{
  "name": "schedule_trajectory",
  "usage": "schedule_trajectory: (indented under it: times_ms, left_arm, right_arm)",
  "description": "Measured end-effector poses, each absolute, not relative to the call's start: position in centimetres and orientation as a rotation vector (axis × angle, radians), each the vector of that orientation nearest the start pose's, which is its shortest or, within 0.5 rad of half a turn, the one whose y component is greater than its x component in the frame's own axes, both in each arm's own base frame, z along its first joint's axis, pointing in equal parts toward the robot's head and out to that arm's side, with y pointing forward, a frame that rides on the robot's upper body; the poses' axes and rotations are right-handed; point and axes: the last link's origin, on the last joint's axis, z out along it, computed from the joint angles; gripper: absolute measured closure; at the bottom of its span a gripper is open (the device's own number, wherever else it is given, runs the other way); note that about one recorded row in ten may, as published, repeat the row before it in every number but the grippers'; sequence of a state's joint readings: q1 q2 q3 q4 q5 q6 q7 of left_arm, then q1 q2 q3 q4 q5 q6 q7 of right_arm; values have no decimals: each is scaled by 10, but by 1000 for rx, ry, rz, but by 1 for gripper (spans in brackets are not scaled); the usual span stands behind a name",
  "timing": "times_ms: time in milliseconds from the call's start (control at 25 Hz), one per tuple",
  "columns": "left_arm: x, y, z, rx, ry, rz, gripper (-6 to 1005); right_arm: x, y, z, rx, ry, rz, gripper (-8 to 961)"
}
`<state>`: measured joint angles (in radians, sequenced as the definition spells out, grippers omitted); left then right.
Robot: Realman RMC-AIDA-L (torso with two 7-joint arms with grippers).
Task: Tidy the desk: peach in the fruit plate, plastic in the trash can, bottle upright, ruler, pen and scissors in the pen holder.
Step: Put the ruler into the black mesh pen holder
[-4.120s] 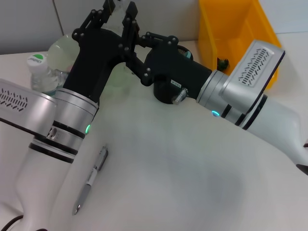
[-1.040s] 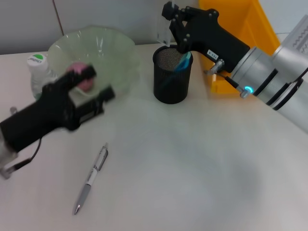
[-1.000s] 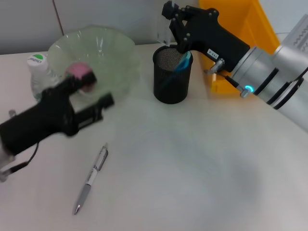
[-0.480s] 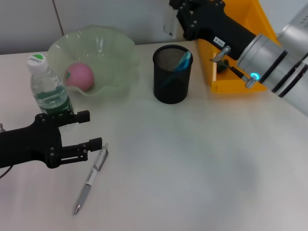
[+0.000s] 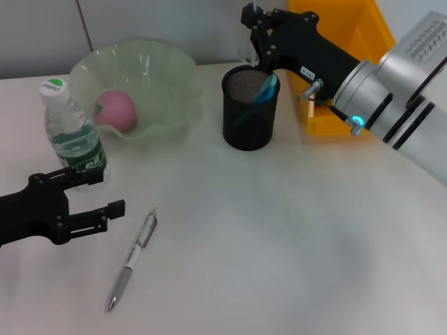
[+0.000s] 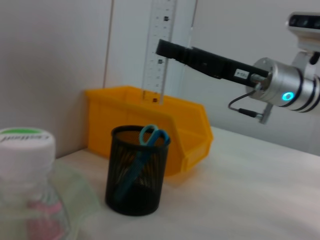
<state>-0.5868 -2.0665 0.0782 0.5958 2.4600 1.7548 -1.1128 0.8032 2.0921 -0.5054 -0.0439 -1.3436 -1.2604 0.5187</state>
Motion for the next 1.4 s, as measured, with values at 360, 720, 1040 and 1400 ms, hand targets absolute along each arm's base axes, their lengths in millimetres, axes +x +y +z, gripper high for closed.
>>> schedule_trajectory:
  times_ms: [360,720,1040,1400]
  left_arm:
    - [-304,301,21,-2619,-574,-737,209]
    - [-306,301,21,-2591,-605,-750,211]
    - [-307,301,19,-2587,-620,-749,213]
    - [-309,302,19,-2579,-617,-734,212]
  right_arm:
    - [203,403,-45,-2037,300,960,942]
    - [203,413,-55,-2053,371,877,941]
    - [199,416,-61,-2071,395,854,940]
    - [201,414,-67,-2083,427,836,938]
